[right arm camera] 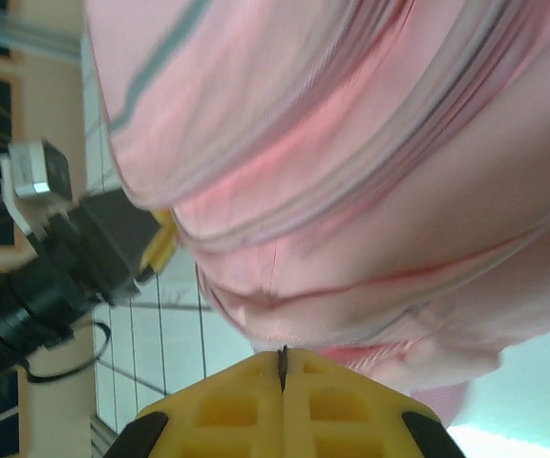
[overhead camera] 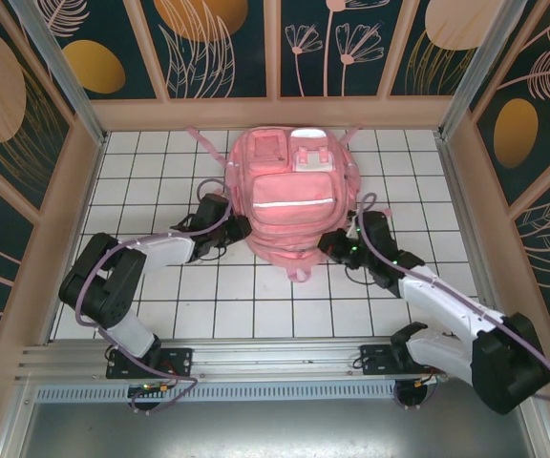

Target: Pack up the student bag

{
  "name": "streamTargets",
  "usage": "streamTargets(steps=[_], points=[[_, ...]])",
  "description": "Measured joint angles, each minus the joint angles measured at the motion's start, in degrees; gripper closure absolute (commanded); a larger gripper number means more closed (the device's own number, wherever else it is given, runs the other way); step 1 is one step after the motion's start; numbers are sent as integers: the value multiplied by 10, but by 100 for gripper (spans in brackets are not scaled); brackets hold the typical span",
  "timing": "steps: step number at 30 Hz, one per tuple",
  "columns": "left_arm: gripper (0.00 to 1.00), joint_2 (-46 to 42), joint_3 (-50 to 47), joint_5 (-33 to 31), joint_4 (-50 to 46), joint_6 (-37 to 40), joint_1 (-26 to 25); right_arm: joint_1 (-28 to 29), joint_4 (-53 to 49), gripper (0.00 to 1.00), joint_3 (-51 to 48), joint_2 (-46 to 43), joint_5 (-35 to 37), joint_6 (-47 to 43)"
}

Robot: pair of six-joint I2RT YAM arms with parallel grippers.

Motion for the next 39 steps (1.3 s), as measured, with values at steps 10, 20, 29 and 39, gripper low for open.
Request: streamTargets(steps=[10, 20, 29, 39], points=[[76, 45, -14, 73, 121, -57, -109, -36, -23, 82, -35, -4, -43, -37], [79, 45, -14, 76, 123, -59, -109, -44, -133, 64, -9, -86, 55, -101], [79, 45, -6, 76, 110, -56, -109, -44, -99, 70, -43, -115, 102, -217], [78, 45, 1, 86, 97, -48, -104, -38, -55, 73, -79, -149, 131, -266]])
